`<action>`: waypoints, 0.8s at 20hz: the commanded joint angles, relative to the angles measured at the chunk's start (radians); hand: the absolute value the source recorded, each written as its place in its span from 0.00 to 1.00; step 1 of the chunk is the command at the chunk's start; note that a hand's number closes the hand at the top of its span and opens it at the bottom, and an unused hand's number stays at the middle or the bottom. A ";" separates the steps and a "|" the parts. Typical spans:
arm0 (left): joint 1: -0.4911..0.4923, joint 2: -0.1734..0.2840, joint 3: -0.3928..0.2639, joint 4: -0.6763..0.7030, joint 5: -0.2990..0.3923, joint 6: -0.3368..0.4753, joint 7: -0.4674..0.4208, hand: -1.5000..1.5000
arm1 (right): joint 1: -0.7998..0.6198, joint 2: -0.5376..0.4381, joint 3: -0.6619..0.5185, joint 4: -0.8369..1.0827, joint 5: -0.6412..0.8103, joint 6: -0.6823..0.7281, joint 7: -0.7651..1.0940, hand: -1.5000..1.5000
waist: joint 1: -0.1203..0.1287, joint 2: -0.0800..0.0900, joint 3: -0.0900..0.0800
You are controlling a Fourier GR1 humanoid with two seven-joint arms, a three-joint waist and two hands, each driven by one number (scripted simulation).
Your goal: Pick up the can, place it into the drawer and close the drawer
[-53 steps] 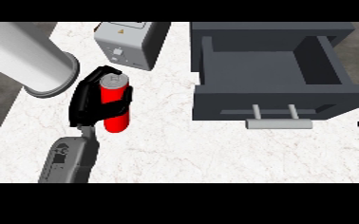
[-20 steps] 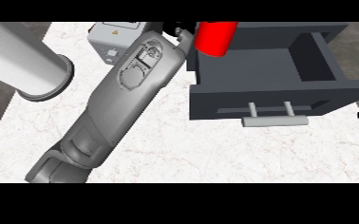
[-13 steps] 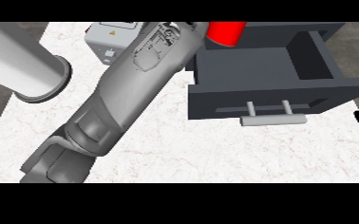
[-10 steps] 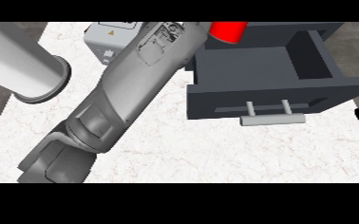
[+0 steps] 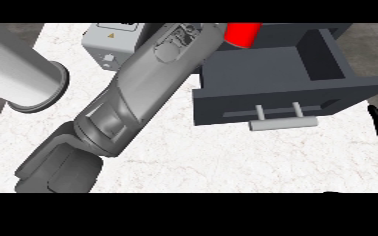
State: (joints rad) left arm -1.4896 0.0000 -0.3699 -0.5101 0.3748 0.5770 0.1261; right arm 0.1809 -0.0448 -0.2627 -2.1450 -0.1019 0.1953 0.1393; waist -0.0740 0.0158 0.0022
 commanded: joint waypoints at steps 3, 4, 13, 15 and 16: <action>-0.035 0.000 -0.057 0.102 0.032 0.009 -0.055 1.00 | -0.011 0.008 0.006 0.041 0.036 -0.006 -0.043 0.00 | -0.014 0.007 0.001; 0.002 0.000 -0.102 0.052 0.059 0.044 -0.055 1.00 | -0.032 0.016 0.031 -0.013 0.042 -0.030 0.017 0.00 | -0.012 0.002 0.000; 0.033 0.000 -0.167 0.127 0.094 0.057 -0.130 1.00 | -0.050 -0.006 0.015 0.041 0.021 -0.002 -0.006 0.00 | -0.039 0.013 0.001; 0.039 0.000 -0.187 0.130 0.099 0.040 -0.139 1.00 | -0.039 0.003 0.015 0.048 0.028 -0.001 -0.035 0.00 | -0.039 0.012 0.001; 0.035 0.000 -0.200 0.129 0.096 0.081 -0.143 1.00 | -0.058 -0.012 -0.002 0.056 0.020 -0.001 -0.036 0.00 | -0.040 0.012 0.001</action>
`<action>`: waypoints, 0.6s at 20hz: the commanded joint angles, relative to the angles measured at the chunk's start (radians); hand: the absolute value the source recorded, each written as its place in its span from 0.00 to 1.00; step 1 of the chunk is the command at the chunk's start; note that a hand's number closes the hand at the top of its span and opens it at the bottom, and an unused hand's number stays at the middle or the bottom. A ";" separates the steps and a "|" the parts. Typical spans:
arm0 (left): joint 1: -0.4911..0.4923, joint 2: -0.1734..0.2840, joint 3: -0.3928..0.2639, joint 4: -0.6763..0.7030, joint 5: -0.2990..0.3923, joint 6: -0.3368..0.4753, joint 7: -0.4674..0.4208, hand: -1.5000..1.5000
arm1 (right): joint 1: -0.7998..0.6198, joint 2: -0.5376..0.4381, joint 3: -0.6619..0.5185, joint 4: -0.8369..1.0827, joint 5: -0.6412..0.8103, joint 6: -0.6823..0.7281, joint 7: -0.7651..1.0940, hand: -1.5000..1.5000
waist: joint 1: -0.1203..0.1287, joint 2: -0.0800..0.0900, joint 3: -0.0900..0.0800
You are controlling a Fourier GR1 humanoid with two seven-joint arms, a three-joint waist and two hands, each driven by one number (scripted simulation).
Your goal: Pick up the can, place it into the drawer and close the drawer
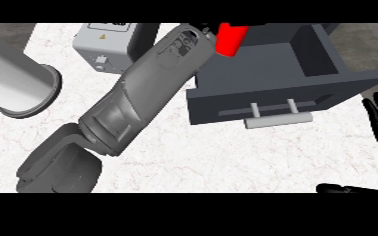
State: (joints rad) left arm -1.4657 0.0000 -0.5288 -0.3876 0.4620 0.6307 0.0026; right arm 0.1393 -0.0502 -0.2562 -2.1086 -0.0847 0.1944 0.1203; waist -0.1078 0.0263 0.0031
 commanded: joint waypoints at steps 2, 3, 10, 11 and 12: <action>0.025 0.000 -0.052 0.028 0.010 0.027 -0.051 1.00 | -0.048 -0.020 -0.011 0.024 -0.019 0.007 0.001 0.00 | -0.028 0.011 0.001; 0.024 0.000 -0.073 0.015 0.018 0.045 -0.021 1.00 | -0.023 -0.014 0.000 -0.025 -0.012 0.000 0.031 0.00 | -0.023 0.002 0.000; 0.052 0.000 -0.103 0.011 0.057 0.094 -0.035 0.00 | -0.052 -0.017 0.001 0.013 0.008 -0.008 0.016 0.00 | -0.006 0.002 0.000; 0.053 0.000 -0.102 0.025 0.062 0.123 -0.039 0.00 | -0.015 -0.012 0.028 -0.033 0.009 0.009 0.030 0.00 | -0.032 0.005 0.000; 0.054 0.000 -0.103 0.031 0.061 0.127 -0.063 0.00 | -0.044 0.005 0.035 0.003 0.035 -0.015 0.007 0.00 | -0.024 0.010 0.000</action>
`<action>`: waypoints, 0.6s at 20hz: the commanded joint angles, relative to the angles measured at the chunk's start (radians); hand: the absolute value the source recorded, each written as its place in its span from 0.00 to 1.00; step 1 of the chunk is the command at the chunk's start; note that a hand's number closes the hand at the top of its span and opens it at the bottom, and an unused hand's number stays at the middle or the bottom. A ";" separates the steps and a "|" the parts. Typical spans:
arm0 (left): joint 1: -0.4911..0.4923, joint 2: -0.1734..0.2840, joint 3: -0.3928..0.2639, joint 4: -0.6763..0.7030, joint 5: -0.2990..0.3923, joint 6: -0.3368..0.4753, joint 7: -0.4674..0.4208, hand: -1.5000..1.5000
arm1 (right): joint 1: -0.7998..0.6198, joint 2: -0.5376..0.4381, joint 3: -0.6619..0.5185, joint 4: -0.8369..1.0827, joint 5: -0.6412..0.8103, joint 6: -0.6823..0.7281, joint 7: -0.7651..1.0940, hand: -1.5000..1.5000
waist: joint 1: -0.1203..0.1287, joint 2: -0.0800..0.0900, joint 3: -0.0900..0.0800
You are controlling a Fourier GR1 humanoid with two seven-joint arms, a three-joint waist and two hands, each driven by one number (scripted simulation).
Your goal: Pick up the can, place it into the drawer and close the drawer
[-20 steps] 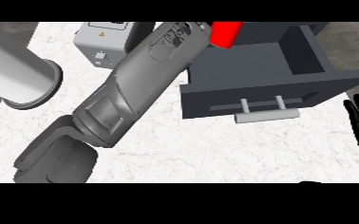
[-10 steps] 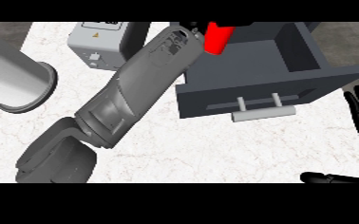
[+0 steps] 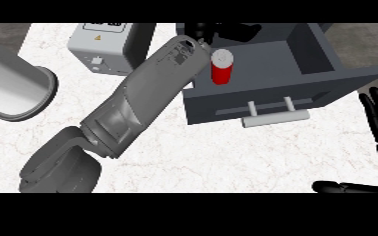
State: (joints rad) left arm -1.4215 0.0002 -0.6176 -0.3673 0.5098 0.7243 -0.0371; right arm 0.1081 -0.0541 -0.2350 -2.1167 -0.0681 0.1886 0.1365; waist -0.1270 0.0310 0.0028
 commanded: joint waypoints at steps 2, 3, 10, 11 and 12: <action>0.015 0.000 -0.037 -0.003 0.024 0.053 -0.008 0.00 | 0.000 0.003 0.004 0.006 -0.011 0.009 -0.014 0.00 | -0.010 0.001 0.000; -0.002 0.000 -0.034 -0.012 0.037 0.064 0.005 0.00 | -0.026 -0.014 -0.005 0.004 -0.016 0.004 0.019 0.00 | -0.012 0.002 0.000; 0.010 0.000 -0.016 -0.016 0.089 0.082 -0.027 0.00 | -0.040 -0.071 -0.025 -0.022 0.084 0.007 -0.048 0.00 | -0.001 0.001 0.000; 0.019 0.000 -0.013 -0.043 0.104 0.088 -0.035 0.00 | -0.025 -0.066 0.017 -0.071 0.147 -0.001 -0.050 0.00 | -0.002 -0.002 -0.002; -0.003 0.000 0.010 -0.009 0.109 0.063 -0.041 0.00 | -0.009 -0.047 0.041 -0.055 0.197 -0.010 -0.101 0.00 | 0.013 0.000 -0.001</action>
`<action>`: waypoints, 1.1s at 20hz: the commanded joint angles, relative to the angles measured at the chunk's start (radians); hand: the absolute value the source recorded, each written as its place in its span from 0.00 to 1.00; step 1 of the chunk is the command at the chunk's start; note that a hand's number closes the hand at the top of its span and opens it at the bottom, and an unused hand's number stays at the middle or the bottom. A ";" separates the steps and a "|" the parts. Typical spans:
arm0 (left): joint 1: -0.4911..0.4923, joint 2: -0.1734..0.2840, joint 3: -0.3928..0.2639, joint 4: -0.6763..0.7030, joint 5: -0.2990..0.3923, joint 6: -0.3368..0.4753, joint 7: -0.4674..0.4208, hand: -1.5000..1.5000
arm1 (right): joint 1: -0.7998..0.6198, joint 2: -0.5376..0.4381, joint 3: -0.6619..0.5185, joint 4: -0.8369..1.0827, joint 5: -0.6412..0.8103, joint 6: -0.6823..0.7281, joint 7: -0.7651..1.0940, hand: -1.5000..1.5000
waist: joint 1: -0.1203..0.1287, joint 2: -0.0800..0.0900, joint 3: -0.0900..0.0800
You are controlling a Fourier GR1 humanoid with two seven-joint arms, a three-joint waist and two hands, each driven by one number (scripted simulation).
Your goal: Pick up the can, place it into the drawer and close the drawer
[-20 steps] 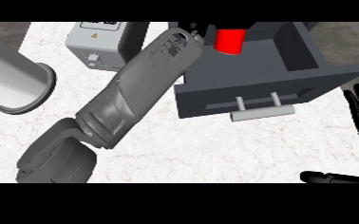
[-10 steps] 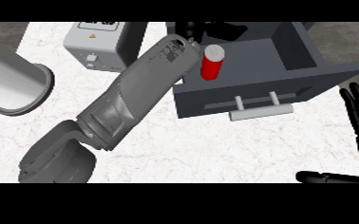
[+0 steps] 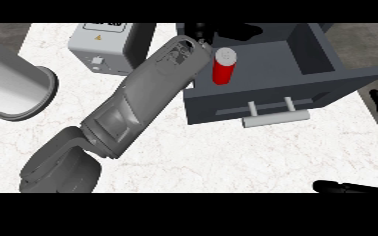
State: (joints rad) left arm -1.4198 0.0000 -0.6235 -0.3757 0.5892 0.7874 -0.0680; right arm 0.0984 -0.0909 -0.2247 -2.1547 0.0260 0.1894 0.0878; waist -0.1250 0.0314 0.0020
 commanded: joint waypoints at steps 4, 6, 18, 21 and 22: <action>-0.012 0.000 0.018 -0.022 0.064 0.004 -0.015 0.00 | -0.014 -0.095 0.002 -0.052 0.130 0.029 -0.049 0.00 | 0.010 -0.004 0.000; 0.010 0.000 0.013 -0.029 0.078 0.005 -0.043 0.00 | -0.018 -0.096 0.033 -0.059 0.183 0.023 -0.071 0.00 | 0.015 -0.004 0.000; -0.006 0.000 0.002 -0.068 0.122 0.053 -0.071 0.00 | -0.139 -0.168 0.213 0.047 0.646 -0.054 -0.068 0.00 | 0.081 -0.015 -0.002; -0.070 0.000 0.018 -0.059 0.110 0.063 -0.002 0.00 | -0.135 -0.184 0.244 0.132 0.746 -0.081 -0.106 0.00 | 0.111 -0.024 -0.001; -0.048 0.000 0.012 -0.079 0.127 0.069 -0.023 0.00 | -0.187 -0.204 0.266 0.142 0.780 -0.058 -0.072 0.00 | 0.097 -0.019 -0.002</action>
State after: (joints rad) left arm -1.4603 0.0002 -0.6086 -0.4378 0.7066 0.8429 -0.1040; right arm -0.0235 -0.2650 -0.0122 -2.0852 0.6779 0.1385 0.0011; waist -0.0386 0.0129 0.0007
